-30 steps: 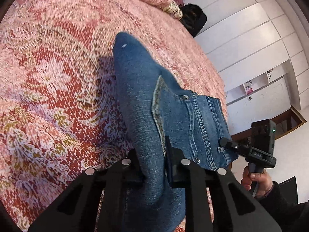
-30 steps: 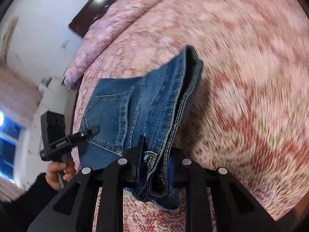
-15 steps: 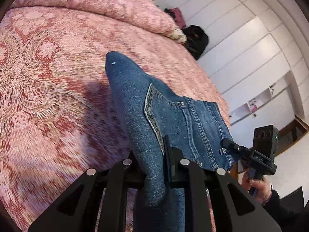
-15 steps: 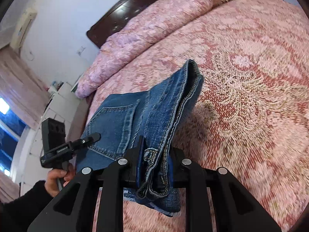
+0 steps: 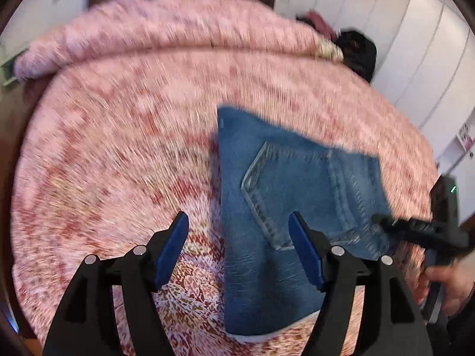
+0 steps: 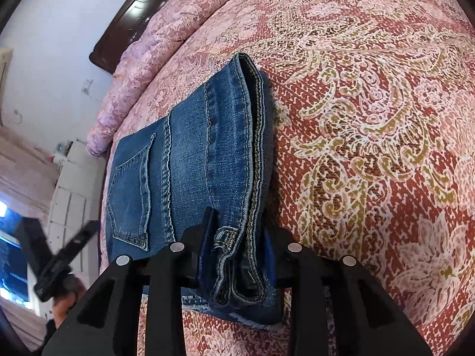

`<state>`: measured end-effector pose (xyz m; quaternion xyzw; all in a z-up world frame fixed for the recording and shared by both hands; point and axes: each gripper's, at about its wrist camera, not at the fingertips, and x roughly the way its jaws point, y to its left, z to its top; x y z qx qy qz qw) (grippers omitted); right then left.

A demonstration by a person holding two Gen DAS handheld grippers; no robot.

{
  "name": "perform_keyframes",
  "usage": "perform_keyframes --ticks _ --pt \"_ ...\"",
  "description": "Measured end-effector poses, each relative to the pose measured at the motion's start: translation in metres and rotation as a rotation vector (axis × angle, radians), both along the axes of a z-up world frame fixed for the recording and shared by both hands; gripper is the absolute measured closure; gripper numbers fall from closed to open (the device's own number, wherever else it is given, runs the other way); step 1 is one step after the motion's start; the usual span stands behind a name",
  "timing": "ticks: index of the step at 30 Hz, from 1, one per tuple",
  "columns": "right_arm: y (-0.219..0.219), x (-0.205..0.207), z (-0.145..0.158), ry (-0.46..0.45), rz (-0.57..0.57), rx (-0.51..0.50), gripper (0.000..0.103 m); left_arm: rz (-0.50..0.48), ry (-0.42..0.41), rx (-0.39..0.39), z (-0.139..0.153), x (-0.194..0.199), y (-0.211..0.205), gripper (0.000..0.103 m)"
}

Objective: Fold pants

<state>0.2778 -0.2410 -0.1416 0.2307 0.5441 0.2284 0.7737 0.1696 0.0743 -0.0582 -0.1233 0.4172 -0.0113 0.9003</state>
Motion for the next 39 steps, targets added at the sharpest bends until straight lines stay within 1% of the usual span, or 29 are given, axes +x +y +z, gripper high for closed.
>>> perform_keyframes --ticks 1,2,4,5,7,8,9,10,11,12,13,14,15,16,17,18,19,20,22,24,25,26,29,30,32,34,35,37,39 --pt "0.000 0.000 -0.001 0.005 -0.004 0.007 0.075 0.000 -0.022 -0.022 0.007 -0.002 0.000 0.033" --pt "0.000 0.001 -0.001 0.006 -0.006 0.010 0.075 -0.023 -0.029 -0.064 0.011 -0.002 -0.003 0.032" --pt "-0.003 0.002 -0.002 0.009 -0.009 0.012 0.075 -0.086 0.004 -0.121 0.006 0.005 -0.014 0.032" --pt "-0.003 0.002 -0.003 0.012 -0.012 0.015 0.075 -0.114 0.042 -0.120 -0.002 0.013 -0.023 0.032" --pt "-0.005 0.004 -0.003 0.027 -0.020 0.022 0.072 -0.130 0.130 -0.076 -0.025 0.026 -0.036 0.032" --pt "-0.007 0.004 -0.002 0.047 -0.028 0.039 0.065 -0.128 0.165 -0.067 -0.041 0.027 -0.037 0.032" --pt "-0.012 0.005 -0.001 0.062 -0.038 0.050 0.061 -0.127 0.165 -0.074 -0.048 0.027 -0.037 0.032" --pt "-0.017 0.004 0.002 0.075 -0.056 0.050 0.058 -0.125 0.146 -0.089 -0.051 0.026 -0.033 0.031" --pt "-0.021 0.001 0.007 0.077 -0.076 0.035 0.058 -0.124 0.145 -0.102 -0.050 0.024 -0.031 0.031" --pt "-0.028 -0.004 0.016 0.058 -0.118 0.000 0.058 -0.125 0.151 -0.111 -0.049 0.024 -0.029 0.031" --pt "-0.035 -0.009 0.023 0.033 -0.154 -0.012 0.058 -0.130 0.158 -0.113 -0.048 0.024 -0.028 0.031" --pt "-0.044 -0.014 0.034 -0.006 -0.201 0.008 0.058 -0.135 0.164 -0.114 -0.047 0.024 -0.027 0.031" --pt "-0.046 -0.016 0.043 -0.026 -0.222 0.026 0.058 -0.136 0.164 -0.116 -0.047 0.022 -0.029 0.031" --pt "-0.044 -0.015 0.050 -0.040 -0.216 0.039 0.058 -0.138 0.161 -0.115 -0.047 0.023 -0.028 0.031" --pt "-0.036 -0.012 0.057 -0.054 -0.182 0.055 0.058 -0.140 0.157 -0.109 -0.046 0.022 -0.029 0.031" --pt "-0.015 -0.003 0.066 -0.064 -0.104 0.065 0.058 -0.140 0.154 -0.107 -0.046 0.021 -0.029 0.031" --pt "-0.001 0.003 0.071 -0.072 -0.060 0.065 0.058 -0.136 0.153 -0.108 -0.047 0.023 -0.033 0.031" --pt "0.025 0.013 0.079 -0.084 0.014 0.070 0.058 -0.133 0.153 -0.109 -0.047 0.023 -0.034 0.031" --pt "0.063 0.028 0.086 -0.099 0.099 0.076 0.058 -0.129 0.154 -0.107 -0.049 0.030 -0.032 0.031" --pt "0.108 0.046 0.091 -0.116 0.173 0.059 0.058 -0.126 0.152 -0.106 -0.050 0.031 -0.033 0.031" --pt "0.123 0.053 0.091 -0.117 0.194 0.055 0.058 -0.126 0.150 -0.107 -0.051 0.031 -0.034 0.031" --pt "0.137 0.059 0.092 -0.110 0.207 0.053 0.058 -0.126 0.149 -0.113 -0.050 0.030 -0.034 0.031" --pt "0.174 0.082 0.079 -0.069 0.227 0.049 0.058 -0.125 0.145 -0.131 -0.050 0.028 -0.032 0.031" --pt "0.184 0.090 0.070 -0.052 0.221 0.023 0.058 -0.124 0.144 -0.137 -0.050 0.027 -0.031 0.031" --pt "0.197 0.100 0.055 -0.004 0.223 0.005 0.058 -0.123 0.141 -0.146 -0.050 0.025 -0.029 0.031" --pt "0.202 0.104 0.027 0.055 0.202 -0.045 0.058 -0.121 0.138 -0.156 -0.051 0.023 -0.026 0.031" --pt "0.201 0.106 0.018 0.055 0.205 -0.041 0.059 -0.120 0.137 -0.161 -0.051 0.021 -0.025 0.031" --pt "0.199 0.103 0.019 0.052 0.193 -0.032 0.060 -0.119 0.134 -0.174 -0.052 0.021 -0.022 0.031" --pt "0.188 0.094 0.032 0.039 0.170 -0.035 0.059 -0.120 0.131 -0.184 -0.053 0.020 -0.018 0.031"
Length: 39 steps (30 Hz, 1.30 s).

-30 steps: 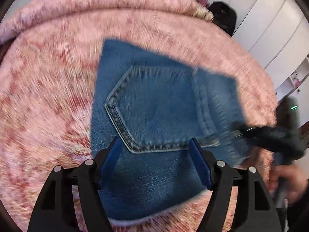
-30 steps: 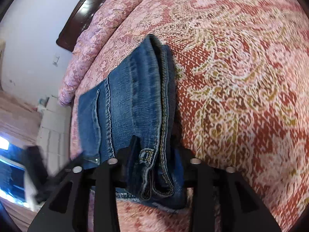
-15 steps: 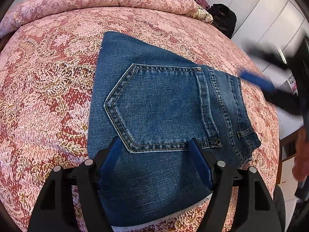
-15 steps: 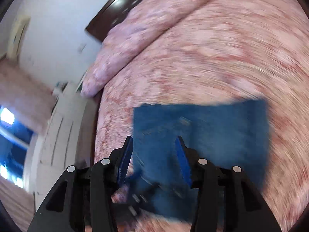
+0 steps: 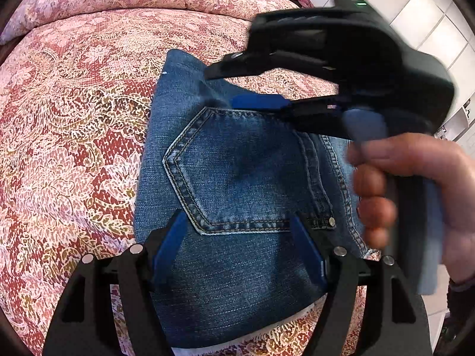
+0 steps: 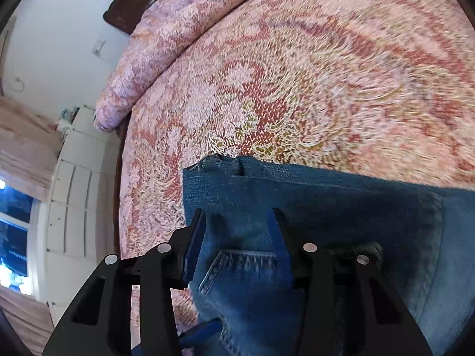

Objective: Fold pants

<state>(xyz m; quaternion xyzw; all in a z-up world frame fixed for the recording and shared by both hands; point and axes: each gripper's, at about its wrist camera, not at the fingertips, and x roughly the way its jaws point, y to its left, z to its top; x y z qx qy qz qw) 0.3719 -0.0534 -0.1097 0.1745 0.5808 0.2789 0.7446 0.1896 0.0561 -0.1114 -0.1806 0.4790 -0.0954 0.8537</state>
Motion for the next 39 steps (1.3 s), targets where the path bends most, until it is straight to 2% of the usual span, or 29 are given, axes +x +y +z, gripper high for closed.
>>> perform_keyframes --ticks 4,7,9,10,11,12,14,16,17,18,19,20,23,28,31,34,37,39 --pt "-0.044 -0.038 0.029 -0.064 -0.036 0.051 0.059 0.001 -0.005 -0.008 -0.001 0.000 0.004 0.031" --pt "-0.091 -0.069 0.037 -0.073 -0.102 0.079 0.059 0.000 -0.007 -0.002 -0.001 -0.001 0.007 0.031" --pt "-0.121 -0.085 0.034 -0.061 -0.143 0.085 0.059 0.001 -0.007 0.004 -0.001 -0.001 0.006 0.031" --pt "-0.132 -0.092 0.030 -0.052 -0.159 0.078 0.056 0.002 -0.006 0.008 -0.001 0.002 0.004 0.031" --pt "-0.144 -0.097 0.020 -0.029 -0.170 0.049 0.047 0.004 -0.005 0.013 -0.001 0.002 0.003 0.031" --pt "-0.152 -0.100 0.010 -0.006 -0.172 0.032 0.046 0.005 -0.004 0.018 -0.001 0.002 0.001 0.031" --pt "-0.161 -0.102 -0.007 -0.001 -0.168 0.099 0.046 0.003 -0.008 0.031 -0.001 0.002 0.000 0.031" --pt "-0.162 -0.103 -0.004 0.009 -0.183 0.107 0.045 -0.008 -0.010 0.045 0.001 0.002 -0.005 0.029" --pt "-0.160 -0.104 0.000 0.017 -0.179 0.095 0.035 -0.020 -0.012 0.047 0.002 0.001 -0.007 0.026" --pt "-0.158 -0.108 0.006 0.027 -0.166 0.078 0.032 -0.032 -0.016 0.049 0.005 0.001 -0.009 0.024" --pt "-0.156 -0.113 0.013 0.024 -0.159 0.052 0.024 -0.032 -0.014 0.048 0.007 0.000 -0.010 0.019" --pt "-0.154 -0.119 0.019 0.015 -0.146 0.032 0.017 -0.023 -0.006 0.039 0.011 -0.002 -0.010 0.009" --pt "-0.162 -0.151 0.033 -0.012 -0.111 -0.020 0.015 0.015 -0.015 0.030 0.021 -0.020 -0.003 0.005" --pt "-0.184 -0.197 0.027 -0.005 -0.122 -0.095 0.014 0.082 -0.002 0.053 0.022 -0.064 0.000 0.002" --pt "-0.185 -0.221 0.027 -0.071 -0.124 -0.174 0.014 0.111 -0.008 0.100 0.023 -0.090 -0.007 0.002" --pt "-0.178 -0.235 0.033 -0.181 -0.145 -0.262 0.014 0.128 -0.108 0.206 0.027 -0.118 -0.018 0.002" --pt "-0.172 -0.254 0.040 -0.317 -0.158 -0.330 0.014 0.087 -0.220 0.340 0.033 -0.129 -0.032 0.002" --pt "-0.167 -0.263 0.044 -0.401 -0.129 -0.377 0.014 0.067 -0.268 0.372 0.038 -0.133 -0.037 0.002"
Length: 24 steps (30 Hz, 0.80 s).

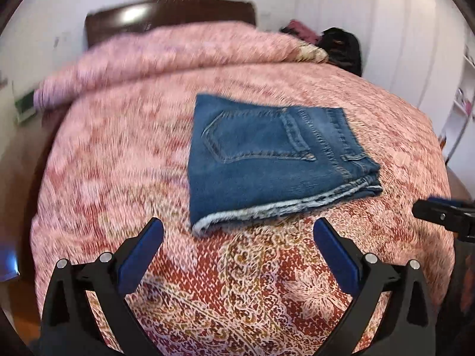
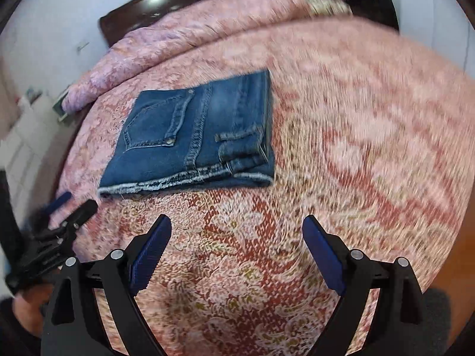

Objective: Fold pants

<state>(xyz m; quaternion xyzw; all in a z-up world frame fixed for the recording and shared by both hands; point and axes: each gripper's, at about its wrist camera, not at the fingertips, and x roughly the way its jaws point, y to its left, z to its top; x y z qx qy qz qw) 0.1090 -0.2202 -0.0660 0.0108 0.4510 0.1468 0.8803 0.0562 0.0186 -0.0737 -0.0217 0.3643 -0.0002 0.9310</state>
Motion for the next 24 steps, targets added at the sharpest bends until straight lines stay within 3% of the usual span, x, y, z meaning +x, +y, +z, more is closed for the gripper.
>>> perform_keyframes --ticks 4,18,24 --pt "0.011 -0.005 0.008 -0.112 0.045 -0.116 0.014 -0.014 -0.079 0.015 0.010 -0.008 -0.004 0.002" --pt "0.013 -0.029 0.041 -0.297 0.057 -0.091 0.014 -0.033 -0.286 0.044 0.046 -0.032 -0.011 0.002" --pt "0.005 -0.049 0.072 -0.463 0.029 -0.045 0.014 -0.064 -0.401 0.027 0.070 -0.039 -0.017 0.002"
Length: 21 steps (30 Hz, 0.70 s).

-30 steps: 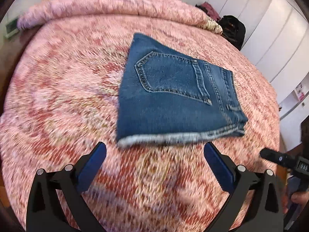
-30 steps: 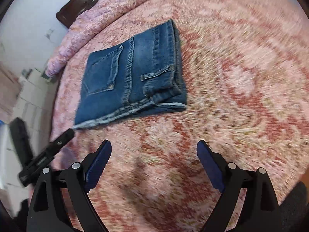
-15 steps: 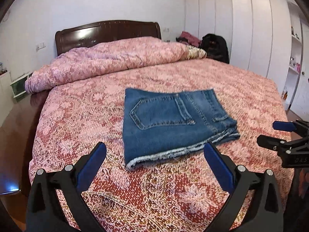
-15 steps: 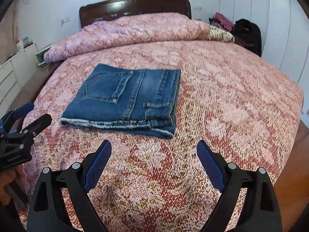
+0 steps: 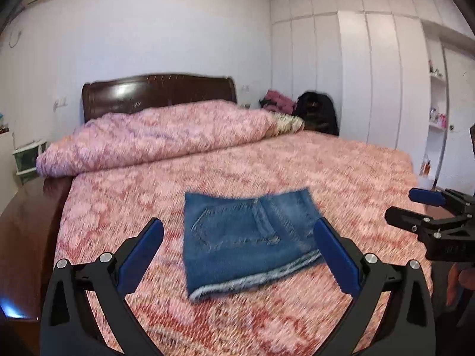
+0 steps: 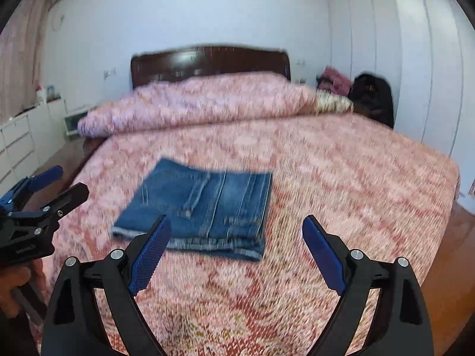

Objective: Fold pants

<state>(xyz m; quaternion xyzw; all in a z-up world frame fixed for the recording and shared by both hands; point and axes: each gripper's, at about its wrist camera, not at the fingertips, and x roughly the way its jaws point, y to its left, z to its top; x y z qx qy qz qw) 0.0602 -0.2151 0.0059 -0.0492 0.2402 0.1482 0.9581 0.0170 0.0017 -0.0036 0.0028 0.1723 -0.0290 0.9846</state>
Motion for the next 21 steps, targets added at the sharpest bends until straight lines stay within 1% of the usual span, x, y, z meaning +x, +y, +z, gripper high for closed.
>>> perform_keyframes --ticks 1,3,5,7,11,15,21 --pt "0.000 -0.003 0.003 -0.018 0.005 -0.001 0.012 -0.005 -0.017 0.005 0.003 -0.002 -0.002 0.002" --pt "0.002 -0.007 0.006 -0.049 0.016 -0.007 0.012 -0.023 -0.048 0.028 0.006 -0.006 -0.008 0.002" --pt "0.005 -0.007 0.003 -0.040 0.028 -0.022 0.012 -0.019 -0.044 0.043 0.004 -0.008 -0.013 0.002" --pt "0.007 -0.005 -0.001 -0.021 0.032 -0.023 0.012 -0.019 -0.028 0.039 0.000 -0.007 -0.013 0.002" --pt "0.005 -0.004 -0.004 -0.015 0.027 -0.025 0.012 0.012 0.006 0.016 -0.010 -0.004 -0.005 0.002" --pt "0.004 -0.004 -0.005 -0.006 0.019 -0.014 0.012 0.033 -0.003 -0.012 -0.008 -0.004 0.001 0.002" --pt "0.003 -0.003 -0.003 -0.011 0.033 -0.003 0.012 0.003 -0.008 -0.020 -0.009 -0.006 -0.001 0.002"
